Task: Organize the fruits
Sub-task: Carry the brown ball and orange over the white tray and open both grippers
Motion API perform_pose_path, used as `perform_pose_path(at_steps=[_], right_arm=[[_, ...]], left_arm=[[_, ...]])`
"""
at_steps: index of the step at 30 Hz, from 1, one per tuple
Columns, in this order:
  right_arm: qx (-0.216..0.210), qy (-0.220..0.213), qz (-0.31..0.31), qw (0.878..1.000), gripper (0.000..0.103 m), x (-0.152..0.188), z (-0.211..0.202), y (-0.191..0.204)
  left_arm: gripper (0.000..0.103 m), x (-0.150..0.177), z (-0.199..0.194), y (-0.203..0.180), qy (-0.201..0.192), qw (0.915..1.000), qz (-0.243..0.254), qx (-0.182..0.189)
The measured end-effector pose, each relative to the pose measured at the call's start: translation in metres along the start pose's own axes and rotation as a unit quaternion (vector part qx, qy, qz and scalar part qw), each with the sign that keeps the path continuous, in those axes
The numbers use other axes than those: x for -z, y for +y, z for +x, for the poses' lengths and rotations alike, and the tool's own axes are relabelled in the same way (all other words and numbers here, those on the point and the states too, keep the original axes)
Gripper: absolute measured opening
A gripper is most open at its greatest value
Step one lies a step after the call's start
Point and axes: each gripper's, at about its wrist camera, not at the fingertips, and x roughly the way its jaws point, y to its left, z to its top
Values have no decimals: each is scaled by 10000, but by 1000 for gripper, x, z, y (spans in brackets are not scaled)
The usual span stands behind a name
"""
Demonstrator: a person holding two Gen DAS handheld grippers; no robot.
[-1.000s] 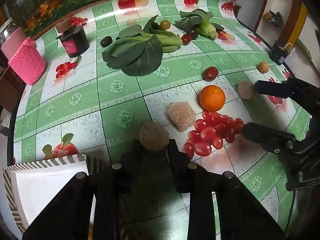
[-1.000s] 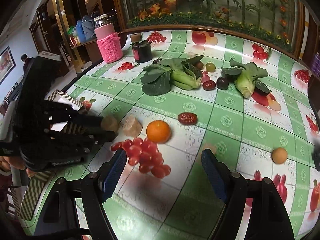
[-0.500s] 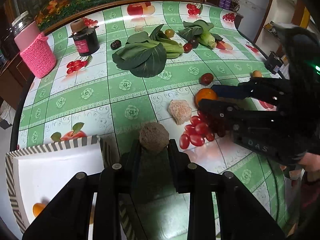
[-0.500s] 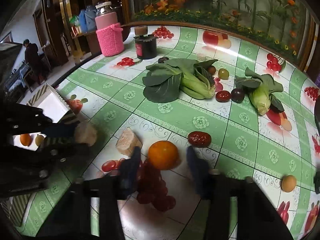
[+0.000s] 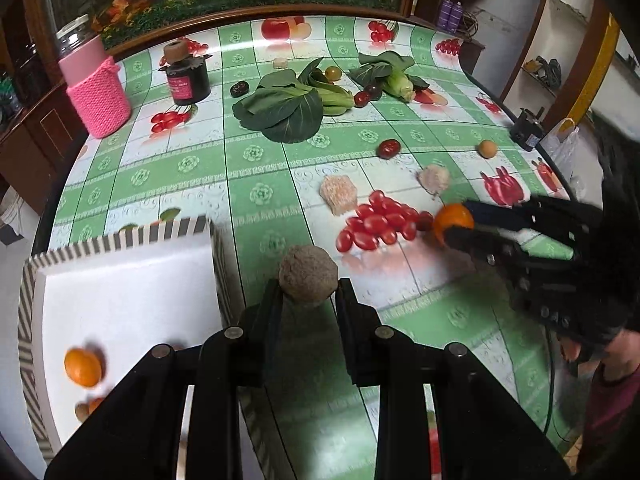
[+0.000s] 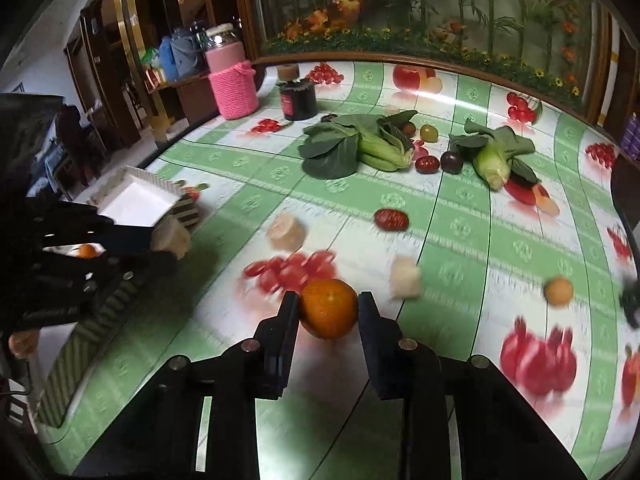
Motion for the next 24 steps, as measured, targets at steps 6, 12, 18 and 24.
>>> perform_pose_path(at_steps=[6,12,18,24], right_arm=[[-18,127,-1,9999,31,34,-18,21],[169,339,-142,9992,33,52,-16,33],[213,473,-68,9986,34,55,-7,32],[143,265,12,9995,32,59,-19,38]], left_arm=[[24,24,-19,-9,-75,9999,-59,35],[24,50,-32,-10,-54,9997,-225,77],[24,66,-47,-9,-161,9993,-338,49],[24,80,-58,0,-254,9984,-510,-4]])
